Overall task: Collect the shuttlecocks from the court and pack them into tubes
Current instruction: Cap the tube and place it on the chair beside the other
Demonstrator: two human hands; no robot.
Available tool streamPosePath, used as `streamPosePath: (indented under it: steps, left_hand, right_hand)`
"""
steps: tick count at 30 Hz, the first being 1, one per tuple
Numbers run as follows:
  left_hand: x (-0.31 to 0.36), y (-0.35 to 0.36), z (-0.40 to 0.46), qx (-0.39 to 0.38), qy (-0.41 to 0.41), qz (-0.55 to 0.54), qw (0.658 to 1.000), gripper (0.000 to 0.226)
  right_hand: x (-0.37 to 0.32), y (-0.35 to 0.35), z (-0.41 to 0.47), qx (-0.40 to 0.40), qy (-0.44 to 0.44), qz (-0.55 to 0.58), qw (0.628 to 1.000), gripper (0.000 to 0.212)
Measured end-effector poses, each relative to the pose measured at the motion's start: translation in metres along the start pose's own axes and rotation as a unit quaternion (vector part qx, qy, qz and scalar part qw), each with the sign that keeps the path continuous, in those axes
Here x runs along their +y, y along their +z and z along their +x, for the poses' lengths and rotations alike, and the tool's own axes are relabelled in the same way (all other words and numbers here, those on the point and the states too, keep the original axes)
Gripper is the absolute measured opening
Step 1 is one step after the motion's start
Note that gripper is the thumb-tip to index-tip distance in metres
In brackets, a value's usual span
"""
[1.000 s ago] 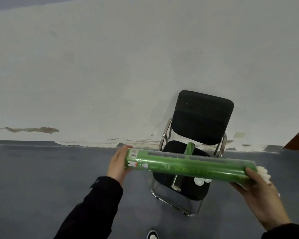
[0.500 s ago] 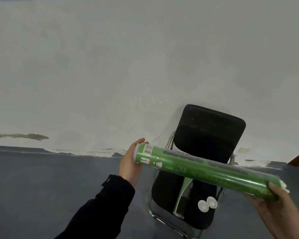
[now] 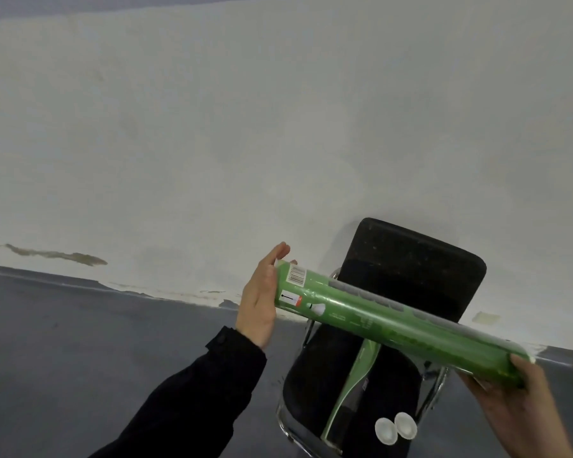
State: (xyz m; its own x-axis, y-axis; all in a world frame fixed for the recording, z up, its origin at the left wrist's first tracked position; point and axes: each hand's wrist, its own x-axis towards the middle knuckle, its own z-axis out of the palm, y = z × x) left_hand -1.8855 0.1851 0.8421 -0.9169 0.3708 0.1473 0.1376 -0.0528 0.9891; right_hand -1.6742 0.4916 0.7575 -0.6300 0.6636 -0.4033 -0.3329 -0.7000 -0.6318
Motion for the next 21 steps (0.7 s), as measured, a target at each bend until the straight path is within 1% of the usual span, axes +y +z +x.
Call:
streamPosePath:
  steps: [1, 2, 4, 5, 6, 7, 9, 11, 12, 15, 16, 18, 20, 21]
  left_hand:
    - [0.0, 0.003, 0.002, 0.007, 0.002, -0.007, 1.0, 0.063]
    - [0.001, 0.006, 0.003, 0.015, -0.003, -0.017, 1.0, 0.061]
    - [0.005, 0.012, 0.005, 0.035, -0.022, -0.048, 0.998, 0.062]
    - [0.006, 0.014, 0.006, 0.042, -0.039, -0.071, 0.996, 0.063]
    - [0.007, 0.016, 0.008, 0.048, -0.059, -0.094, 0.993, 0.061]
    - [0.006, 0.017, 0.009, 0.051, -0.077, -0.109, 0.99, 0.055]
    - [0.003, 0.02, 0.01, 0.06, -0.1, -0.105, 0.988, 0.043]
    - [-0.005, 0.019, 0.011, 0.068, -0.124, -0.111, 0.984, 0.038]
    - [-0.008, 0.018, 0.013, 0.07, -0.136, -0.115, 0.981, 0.038]
    - [-0.021, 0.014, 0.015, 0.077, -0.179, -0.111, 0.975, 0.038]
    - [-0.025, 0.014, 0.015, 0.078, -0.178, -0.091, 0.977, 0.038]
    - [-0.028, 0.017, 0.014, 0.076, -0.152, -0.013, 0.985, 0.044]
    - [-0.034, 0.018, 0.017, 0.085, -0.162, 0.006, 0.983, 0.048]
    - [-0.038, 0.018, 0.018, 0.088, -0.186, -0.009, 0.978, 0.046]
  right_hand:
    - [-0.002, 0.002, 0.0, -0.031, 0.006, -0.021, 0.999, 0.027]
    - [-0.002, 0.003, 0.001, -0.043, 0.0, -0.039, 0.998, 0.029]
    - [-0.003, 0.004, 0.005, -0.012, -0.01, -0.065, 0.998, 0.033]
    - [-0.003, 0.006, 0.007, 0.002, 0.0, -0.068, 0.998, 0.034]
    - [-0.002, 0.006, 0.009, -0.001, 0.004, -0.062, 0.998, 0.035]
    - [-0.001, 0.006, 0.007, -0.002, 0.011, -0.059, 0.998, 0.035]
    - [-0.001, 0.01, 0.004, -0.002, 0.014, -0.069, 0.998, 0.037]
    - [-0.001, 0.015, 0.002, 0.007, 0.011, -0.088, 0.996, 0.021]
    - [-0.001, 0.013, 0.002, 0.01, 0.003, -0.096, 0.995, 0.021]
    - [0.002, 0.007, 0.007, 0.018, -0.004, -0.109, 0.994, 0.038]
    - [0.003, 0.007, 0.007, 0.019, -0.001, -0.107, 0.994, 0.041]
    - [0.007, 0.002, 0.008, 0.026, -0.001, -0.113, 0.993, 0.041]
    - [0.009, -0.002, 0.006, 0.038, 0.001, -0.128, 0.991, 0.047]
    - [0.008, -0.004, 0.006, 0.035, 0.004, -0.137, 0.99, 0.05]
